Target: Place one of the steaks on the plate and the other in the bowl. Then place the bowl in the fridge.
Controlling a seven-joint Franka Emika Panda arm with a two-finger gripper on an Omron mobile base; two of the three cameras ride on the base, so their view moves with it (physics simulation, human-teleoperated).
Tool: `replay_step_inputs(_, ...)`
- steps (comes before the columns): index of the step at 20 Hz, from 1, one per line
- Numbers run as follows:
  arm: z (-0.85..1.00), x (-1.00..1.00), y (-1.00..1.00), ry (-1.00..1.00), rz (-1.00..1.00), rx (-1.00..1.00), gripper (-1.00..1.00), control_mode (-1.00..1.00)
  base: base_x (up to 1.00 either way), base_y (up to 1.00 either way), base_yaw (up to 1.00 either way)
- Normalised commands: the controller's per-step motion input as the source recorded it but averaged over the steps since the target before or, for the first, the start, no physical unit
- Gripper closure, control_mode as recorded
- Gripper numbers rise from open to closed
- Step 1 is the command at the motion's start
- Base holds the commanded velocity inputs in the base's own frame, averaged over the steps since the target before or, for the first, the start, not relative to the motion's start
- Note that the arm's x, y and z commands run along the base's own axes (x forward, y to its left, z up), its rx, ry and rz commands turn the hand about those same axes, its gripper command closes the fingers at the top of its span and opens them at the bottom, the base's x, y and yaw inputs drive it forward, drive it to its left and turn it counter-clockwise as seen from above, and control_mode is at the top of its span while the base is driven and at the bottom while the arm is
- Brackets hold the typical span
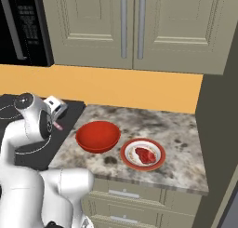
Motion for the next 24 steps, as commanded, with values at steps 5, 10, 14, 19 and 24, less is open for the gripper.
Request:
replay_step_inputs(5, 0.50, -0.17, -0.99, 0.01, -0.17, 0.01, 1.00, -1.00, 0.00, 0.00, 0.00)
replay_step_inputs(10, 0.20, 0.06, -0.72, 0.22, -0.18, 0.01, 1.00, -1.00, 0.00, 0.00, 0.00)
replay_step_inputs(14, 0.00, 0.09, -0.12, 0.24, -0.03, 0.12, 1.00, -1.00, 0.00, 0.00, 0.00)
replay_step_inputs(19, 0.00, 0.13, -0.03, 0.18, -0.03, -0.03, 1.00, -1.00, 0.00, 0.00, 0.00)
replay_step_inputs(24, 0.00, 0.06, -0.09, 0.22, -0.04, -0.05, 1.00, -1.00, 0.00, 0.00, 0.00)
